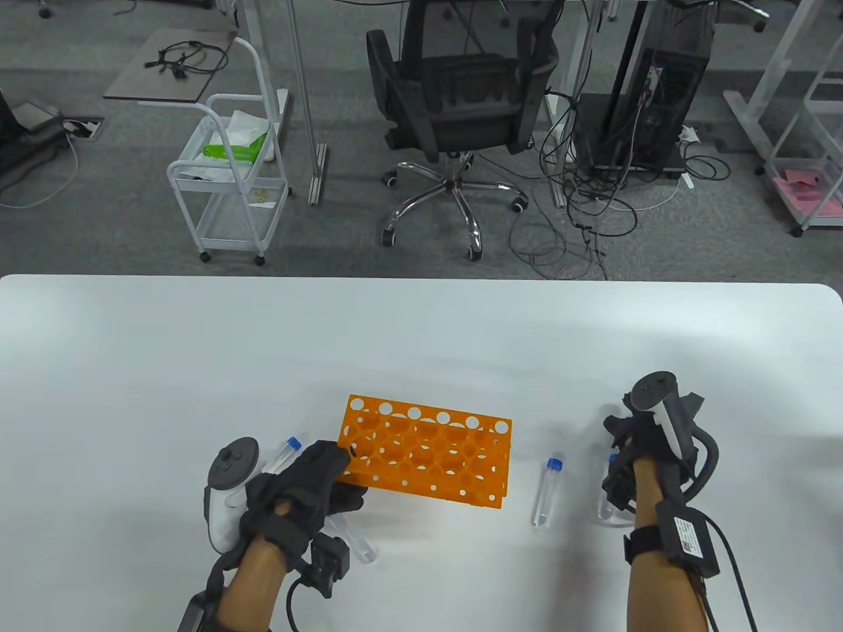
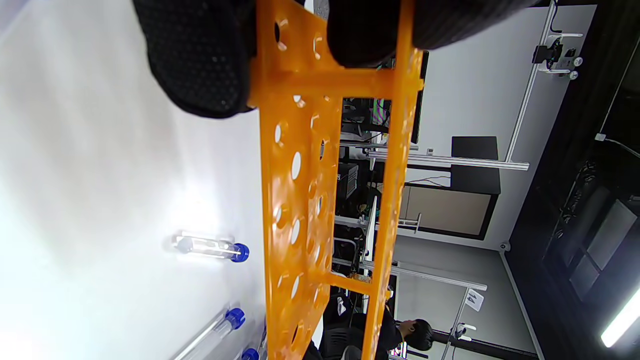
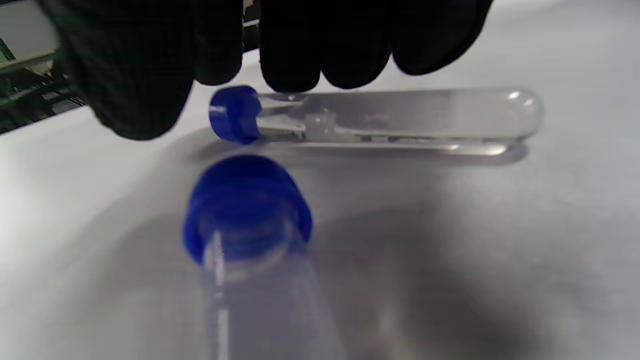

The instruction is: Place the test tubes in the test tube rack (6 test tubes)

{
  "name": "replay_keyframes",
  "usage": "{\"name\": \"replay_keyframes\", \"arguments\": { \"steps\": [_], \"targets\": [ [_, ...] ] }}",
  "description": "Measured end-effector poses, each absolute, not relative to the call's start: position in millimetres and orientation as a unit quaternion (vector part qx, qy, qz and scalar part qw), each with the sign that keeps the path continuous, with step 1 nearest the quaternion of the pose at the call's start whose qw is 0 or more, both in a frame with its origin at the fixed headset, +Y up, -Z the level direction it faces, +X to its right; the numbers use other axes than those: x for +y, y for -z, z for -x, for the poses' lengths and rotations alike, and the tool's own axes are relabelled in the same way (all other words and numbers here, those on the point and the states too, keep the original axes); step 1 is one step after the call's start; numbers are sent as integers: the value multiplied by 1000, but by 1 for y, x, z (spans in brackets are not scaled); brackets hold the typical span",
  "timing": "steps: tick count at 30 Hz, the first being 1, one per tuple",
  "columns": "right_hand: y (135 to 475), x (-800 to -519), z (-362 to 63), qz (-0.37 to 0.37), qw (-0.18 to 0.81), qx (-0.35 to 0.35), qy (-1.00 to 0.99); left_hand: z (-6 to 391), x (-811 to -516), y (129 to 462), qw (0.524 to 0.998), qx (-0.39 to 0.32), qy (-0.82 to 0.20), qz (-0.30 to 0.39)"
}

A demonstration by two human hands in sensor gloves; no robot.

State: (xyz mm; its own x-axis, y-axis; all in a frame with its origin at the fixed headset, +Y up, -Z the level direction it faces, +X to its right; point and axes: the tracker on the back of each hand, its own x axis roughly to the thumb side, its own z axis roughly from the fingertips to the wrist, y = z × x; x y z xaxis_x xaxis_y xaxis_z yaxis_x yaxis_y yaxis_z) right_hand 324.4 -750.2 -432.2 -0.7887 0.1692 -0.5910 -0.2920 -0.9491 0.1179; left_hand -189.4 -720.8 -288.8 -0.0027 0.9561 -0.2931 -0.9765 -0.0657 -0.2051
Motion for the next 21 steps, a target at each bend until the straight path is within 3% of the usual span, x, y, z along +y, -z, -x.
{"name": "replay_keyframes", "arguments": {
  "steps": [14,21],
  "targets": [
    [442,-753,-332,282,60,91,-953,187,-727,289,684,37,-702,196],
    [430,-733,-335,271,21,88,-958,184,-727,290,678,31,-707,199]
  ]
}}
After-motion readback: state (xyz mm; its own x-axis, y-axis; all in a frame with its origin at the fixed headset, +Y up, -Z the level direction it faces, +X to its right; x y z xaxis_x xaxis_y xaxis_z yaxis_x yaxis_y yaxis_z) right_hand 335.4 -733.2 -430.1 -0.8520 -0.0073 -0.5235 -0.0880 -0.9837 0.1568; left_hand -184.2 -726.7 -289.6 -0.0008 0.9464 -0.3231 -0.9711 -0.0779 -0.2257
